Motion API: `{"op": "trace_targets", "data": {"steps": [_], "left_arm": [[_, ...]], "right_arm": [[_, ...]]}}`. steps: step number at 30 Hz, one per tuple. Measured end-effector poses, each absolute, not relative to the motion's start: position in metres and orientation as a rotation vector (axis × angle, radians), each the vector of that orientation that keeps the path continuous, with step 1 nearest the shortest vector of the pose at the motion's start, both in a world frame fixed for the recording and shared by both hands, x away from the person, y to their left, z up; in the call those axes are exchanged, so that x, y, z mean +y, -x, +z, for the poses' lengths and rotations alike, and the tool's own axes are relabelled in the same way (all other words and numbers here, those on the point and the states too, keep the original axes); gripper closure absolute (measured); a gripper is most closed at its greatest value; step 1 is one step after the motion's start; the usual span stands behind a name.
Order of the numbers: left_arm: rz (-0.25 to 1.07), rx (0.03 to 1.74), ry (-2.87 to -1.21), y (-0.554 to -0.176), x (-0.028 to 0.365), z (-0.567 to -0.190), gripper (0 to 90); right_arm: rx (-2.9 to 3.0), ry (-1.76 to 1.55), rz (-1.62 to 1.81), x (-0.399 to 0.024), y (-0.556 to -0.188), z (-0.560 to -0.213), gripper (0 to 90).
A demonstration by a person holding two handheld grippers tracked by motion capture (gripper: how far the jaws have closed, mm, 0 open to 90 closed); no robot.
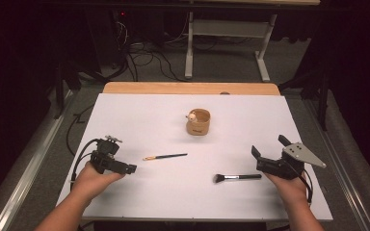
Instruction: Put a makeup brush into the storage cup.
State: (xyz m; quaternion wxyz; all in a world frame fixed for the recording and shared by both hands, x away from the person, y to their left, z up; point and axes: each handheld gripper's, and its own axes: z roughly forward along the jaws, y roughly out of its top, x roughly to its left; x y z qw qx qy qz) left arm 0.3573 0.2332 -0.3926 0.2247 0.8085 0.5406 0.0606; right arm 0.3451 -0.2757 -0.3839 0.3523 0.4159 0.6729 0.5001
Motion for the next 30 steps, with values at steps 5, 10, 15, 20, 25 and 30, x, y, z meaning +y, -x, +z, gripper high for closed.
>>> {"op": "trace_targets", "data": {"steps": [5,10,15,20,25,30], "left_arm": [[0.136,1.478,-2.293,-0.361,0.226,-0.393,0.4],[0.109,1.468,-2.350,-0.364,0.221,-0.394,0.4],[0.068,1.473,-2.401,-0.367,0.222,-0.393,0.4],[0.021,1.455,-2.448,-0.370,0.221,-0.393,0.4],[0.005,1.448,-2.486,-0.374,0.216,-0.393,0.4],[-0.009,1.436,-2.519,-0.378,0.215,-0.387,0.4]], "right_arm": [[1.746,-1.076,1.298,-0.276,-0.346,-0.384,1.4],[1.745,-1.074,1.299,-0.274,-0.346,-0.384,1.4],[1.751,-1.068,1.293,-0.274,-0.346,-0.385,1.4],[1.755,-1.076,1.291,-0.274,-0.346,-0.385,1.4],[1.757,-1.077,1.295,-0.273,-0.346,-0.385,1.4],[1.760,-1.075,1.303,-0.274,-0.346,-0.386,1.4]]}}
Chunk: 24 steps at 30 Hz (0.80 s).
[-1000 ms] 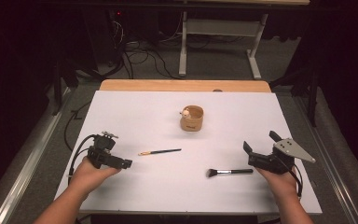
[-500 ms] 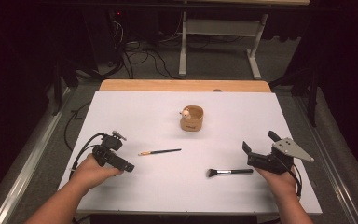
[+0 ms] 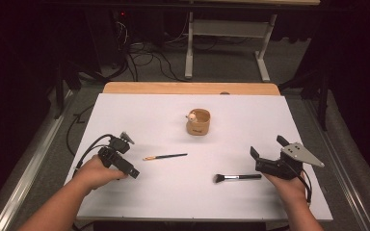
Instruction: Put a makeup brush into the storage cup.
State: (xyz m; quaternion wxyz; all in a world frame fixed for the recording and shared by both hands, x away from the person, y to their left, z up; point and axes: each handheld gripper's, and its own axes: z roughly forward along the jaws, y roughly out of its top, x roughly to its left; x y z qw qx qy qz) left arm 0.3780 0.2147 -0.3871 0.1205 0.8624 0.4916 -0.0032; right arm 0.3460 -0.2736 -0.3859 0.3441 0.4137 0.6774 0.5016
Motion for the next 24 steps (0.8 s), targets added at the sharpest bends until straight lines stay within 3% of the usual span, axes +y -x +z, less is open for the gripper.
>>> {"op": "trace_targets", "data": {"steps": [24], "left_arm": [[-0.011,1.282,-2.679,-0.398,0.191,-0.355,0.5]], "right_arm": [[1.761,-1.074,1.301,-0.275,-0.345,-0.386,1.5]]}}
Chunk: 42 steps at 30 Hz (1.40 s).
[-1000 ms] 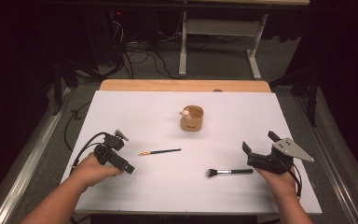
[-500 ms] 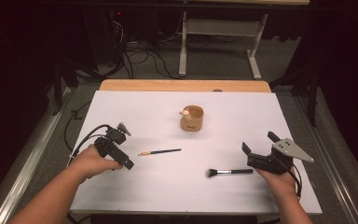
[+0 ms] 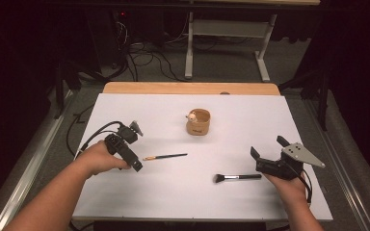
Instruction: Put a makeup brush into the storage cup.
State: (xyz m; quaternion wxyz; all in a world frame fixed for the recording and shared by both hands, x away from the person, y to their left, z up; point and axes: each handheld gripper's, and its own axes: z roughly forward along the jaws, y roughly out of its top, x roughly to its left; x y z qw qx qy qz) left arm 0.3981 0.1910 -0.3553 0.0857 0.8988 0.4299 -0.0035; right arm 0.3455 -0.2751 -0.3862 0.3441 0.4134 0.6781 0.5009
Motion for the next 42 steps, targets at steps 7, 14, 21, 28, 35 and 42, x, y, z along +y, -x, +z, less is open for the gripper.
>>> {"op": "trace_targets", "data": {"steps": [7,14,21,28,35,42], "left_arm": [[-0.013,1.275,-2.667,-0.404,0.186,-0.360,0.5],[-0.029,1.225,-2.697,-0.405,0.176,-0.365,1.9],[-0.034,1.218,-2.691,-0.408,0.169,-0.368,4.5],[-0.039,1.209,-2.682,-0.409,0.164,-0.370,6.9],[-0.028,1.196,-2.672,-0.410,0.161,-0.372,10.4],[-0.024,1.178,-2.668,-0.413,0.159,-0.376,15.7]], "right_arm": [[1.761,-1.079,1.305,-0.275,-0.345,-0.386,1.5],[1.765,-1.076,1.304,-0.275,-0.345,-0.387,1.5],[1.763,-1.079,1.306,-0.275,-0.345,-0.386,1.5],[1.757,-1.074,1.309,-0.275,-0.345,-0.386,1.5],[1.757,-1.073,1.311,-0.275,-0.345,-0.386,1.5],[1.760,-1.078,1.313,-0.275,-0.345,-0.386,1.5]]}}
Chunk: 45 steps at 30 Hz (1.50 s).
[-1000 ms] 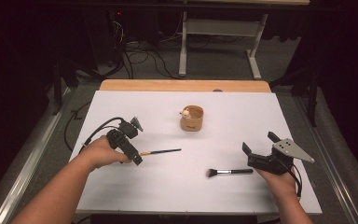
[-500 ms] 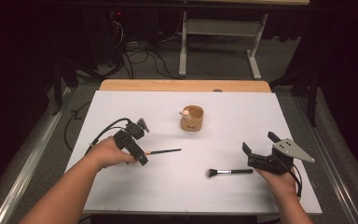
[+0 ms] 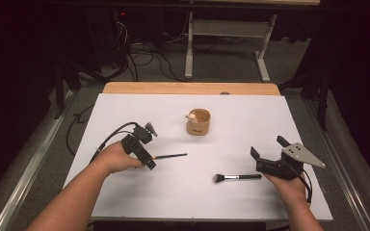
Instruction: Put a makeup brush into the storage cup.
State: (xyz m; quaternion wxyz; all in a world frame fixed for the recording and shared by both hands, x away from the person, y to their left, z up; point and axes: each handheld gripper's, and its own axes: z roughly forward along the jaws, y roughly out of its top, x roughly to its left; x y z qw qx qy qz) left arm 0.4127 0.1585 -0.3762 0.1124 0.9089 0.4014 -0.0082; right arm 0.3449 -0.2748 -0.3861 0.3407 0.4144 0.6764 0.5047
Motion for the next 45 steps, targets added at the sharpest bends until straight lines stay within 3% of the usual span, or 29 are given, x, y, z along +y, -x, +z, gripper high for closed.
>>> {"op": "trace_targets", "data": {"steps": [14,21,32,45], "left_arm": [[-0.031,1.146,-2.708,-0.418,0.151,-0.384,21.1],[-0.020,1.144,-2.698,-0.423,0.152,-0.382,29.1],[0.011,1.117,-2.733,-0.424,0.148,-0.371,30.9],[-0.009,1.077,-2.758,-0.426,0.142,-0.382,44.7]], "right_arm": [[1.762,-1.073,1.318,-0.274,-0.345,-0.386,1.5],[1.760,-1.078,1.316,-0.275,-0.345,-0.386,1.5],[1.763,-1.069,1.320,-0.273,-0.345,-0.387,1.5],[1.761,-1.077,1.317,-0.275,-0.345,-0.386,1.6]]}}
